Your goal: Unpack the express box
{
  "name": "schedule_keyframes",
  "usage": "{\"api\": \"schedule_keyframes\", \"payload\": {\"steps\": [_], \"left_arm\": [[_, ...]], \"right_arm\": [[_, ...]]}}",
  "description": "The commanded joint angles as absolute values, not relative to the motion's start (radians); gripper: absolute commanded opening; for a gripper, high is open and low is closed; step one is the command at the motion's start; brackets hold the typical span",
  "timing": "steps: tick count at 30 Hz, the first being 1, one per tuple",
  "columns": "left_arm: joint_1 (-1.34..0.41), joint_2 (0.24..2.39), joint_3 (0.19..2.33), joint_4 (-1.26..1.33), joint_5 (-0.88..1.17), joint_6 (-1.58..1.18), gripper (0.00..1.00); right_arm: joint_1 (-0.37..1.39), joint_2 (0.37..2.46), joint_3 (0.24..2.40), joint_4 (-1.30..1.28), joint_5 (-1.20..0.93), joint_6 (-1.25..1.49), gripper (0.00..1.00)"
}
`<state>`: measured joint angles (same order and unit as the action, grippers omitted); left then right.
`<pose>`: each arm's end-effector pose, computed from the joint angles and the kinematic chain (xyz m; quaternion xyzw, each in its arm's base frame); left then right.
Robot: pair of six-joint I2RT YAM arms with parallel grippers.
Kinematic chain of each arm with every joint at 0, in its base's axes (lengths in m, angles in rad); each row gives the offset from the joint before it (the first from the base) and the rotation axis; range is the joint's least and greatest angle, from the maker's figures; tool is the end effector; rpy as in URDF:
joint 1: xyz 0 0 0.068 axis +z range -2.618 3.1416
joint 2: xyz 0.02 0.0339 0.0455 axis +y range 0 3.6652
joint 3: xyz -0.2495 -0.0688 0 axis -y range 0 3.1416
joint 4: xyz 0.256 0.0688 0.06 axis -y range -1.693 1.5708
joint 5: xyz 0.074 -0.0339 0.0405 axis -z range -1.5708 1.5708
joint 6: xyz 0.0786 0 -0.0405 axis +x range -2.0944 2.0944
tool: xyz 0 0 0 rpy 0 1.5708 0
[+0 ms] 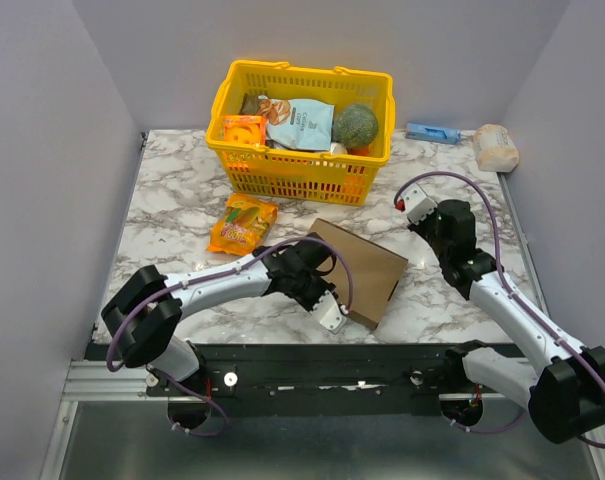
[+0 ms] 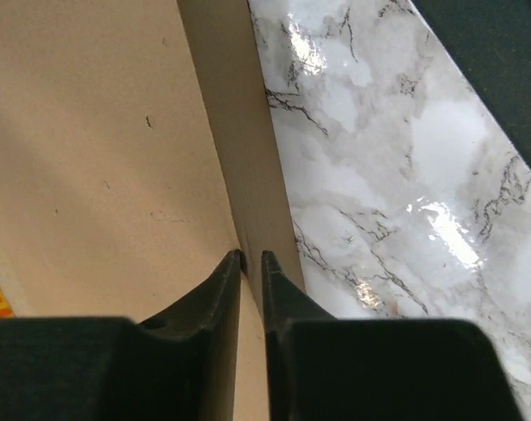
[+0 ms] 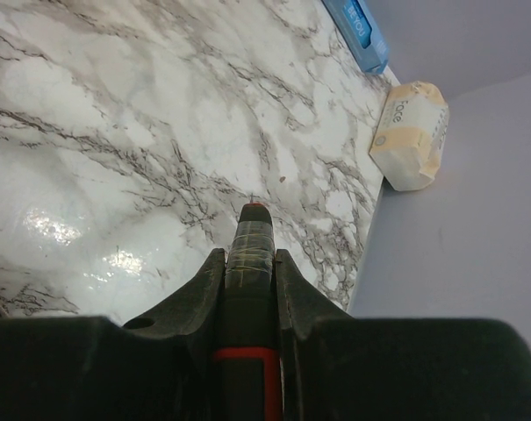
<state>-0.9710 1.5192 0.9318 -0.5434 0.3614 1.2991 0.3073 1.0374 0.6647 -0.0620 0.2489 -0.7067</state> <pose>0.1556 -0.2768 0.1373 0.8869 0.3697 -0.1380 0.2404 0.2819 0.0692 0.2278 -0.3478 0.7636 -0.2085 0.5025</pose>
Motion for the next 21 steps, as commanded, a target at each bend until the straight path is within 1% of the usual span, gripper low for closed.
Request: {"api": "schedule_keyframes", "payload": {"steps": [1,2,3,5,6,7,8,10,11,13,14,15,18,21], "left_arm": [[-0.876,1.524,0.937,-0.963,0.515,1.166,0.35],[-0.815,1.494,0.962,-0.963,0.544,1.163,0.38],[-0.795,1.453,0.989,-0.96,0.572,1.143,0.44],[-0.74,1.431,1.084,-0.947,0.589,1.06,0.47],[-0.726,1.428,1.113,-0.924,0.589,1.004,0.5],[-0.716,1.434,1.156,-0.84,0.543,0.932,0.51],[-0.709,1.445,1.179,-0.815,0.526,0.794,0.52],[-0.677,1.491,1.245,-0.786,0.517,0.723,0.52],[-0.67,1.508,1.253,-0.74,0.464,0.572,0.52],[-0.663,1.554,1.279,-0.651,0.367,0.419,0.52],[-0.657,1.571,1.287,-0.628,0.247,0.355,0.52],[-0.649,1.601,1.293,-0.612,0.201,0.219,0.54],[-0.6,1.66,1.325,-0.609,0.124,0.051,0.55],[-0.56,1.696,1.33,-0.591,0.1,-0.021,0.56]], "right_arm": [[0.302,1.026,0.725,-0.101,0.256,-0.672,0.0],[0.304,1.031,0.738,-0.118,0.256,-0.661,0.0],[0.302,1.035,0.75,-0.138,0.256,-0.641,0.0],[0.304,1.051,0.782,-0.199,0.229,-0.617,0.0],[0.304,1.055,0.794,-0.224,0.207,-0.586,0.0],[0.304,1.063,0.802,-0.27,0.186,-0.575,0.0],[0.304,1.066,0.814,-0.285,0.155,-0.563,0.01],[0.302,1.074,0.831,-0.331,0.135,-0.525,0.0],[0.304,1.078,0.839,-0.343,0.123,-0.514,0.01],[0.302,1.071,0.854,-0.359,0.115,-0.492,0.0],[0.304,1.065,0.859,-0.367,0.103,-0.491,0.0],[0.302,1.057,0.868,-0.37,0.1,-0.491,0.0],[0.302,1.039,0.884,-0.385,0.106,-0.488,0.0],[0.299,1.016,0.893,-0.408,0.095,-0.54,0.0]]}}
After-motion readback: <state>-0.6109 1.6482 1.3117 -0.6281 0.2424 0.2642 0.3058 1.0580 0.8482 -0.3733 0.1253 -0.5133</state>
